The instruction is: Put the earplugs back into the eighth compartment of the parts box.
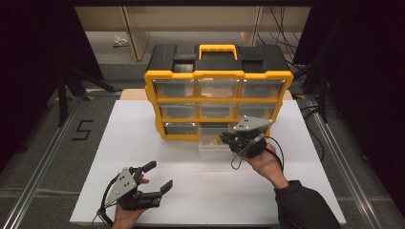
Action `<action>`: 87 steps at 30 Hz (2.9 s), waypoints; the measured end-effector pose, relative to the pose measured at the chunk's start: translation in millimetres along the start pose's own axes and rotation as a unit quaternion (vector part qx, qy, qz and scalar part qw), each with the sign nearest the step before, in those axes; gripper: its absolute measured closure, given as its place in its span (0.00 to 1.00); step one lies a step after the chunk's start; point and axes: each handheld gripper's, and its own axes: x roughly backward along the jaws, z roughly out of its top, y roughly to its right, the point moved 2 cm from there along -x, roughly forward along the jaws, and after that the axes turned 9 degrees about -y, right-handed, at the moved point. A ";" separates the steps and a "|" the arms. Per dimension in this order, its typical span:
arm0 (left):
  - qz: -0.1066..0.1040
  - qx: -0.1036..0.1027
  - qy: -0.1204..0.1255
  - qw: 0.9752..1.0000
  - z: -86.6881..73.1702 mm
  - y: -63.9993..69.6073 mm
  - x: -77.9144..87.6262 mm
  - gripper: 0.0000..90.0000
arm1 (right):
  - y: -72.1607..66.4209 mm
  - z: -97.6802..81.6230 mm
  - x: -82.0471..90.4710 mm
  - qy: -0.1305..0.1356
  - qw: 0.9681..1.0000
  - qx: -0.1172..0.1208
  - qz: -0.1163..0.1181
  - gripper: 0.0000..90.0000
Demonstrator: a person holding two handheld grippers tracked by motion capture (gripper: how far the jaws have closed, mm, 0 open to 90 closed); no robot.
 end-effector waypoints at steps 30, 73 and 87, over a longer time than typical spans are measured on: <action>0.000 0.001 0.000 1.000 0.2 -0.4 0.6 0.18 | 13.9 5.3 -28.0 -0.006 0.999 -0.047 -0.008 0.63; -0.006 0.005 0.002 1.000 0.2 0.0 0.6 0.18 | -24.2 -4.3 17.1 0.094 0.994 -0.033 0.044 0.36; -0.009 0.011 0.005 1.000 0.5 -0.3 0.8 0.18 | -29.9 -23.2 31.1 0.126 0.990 -0.043 0.056 0.35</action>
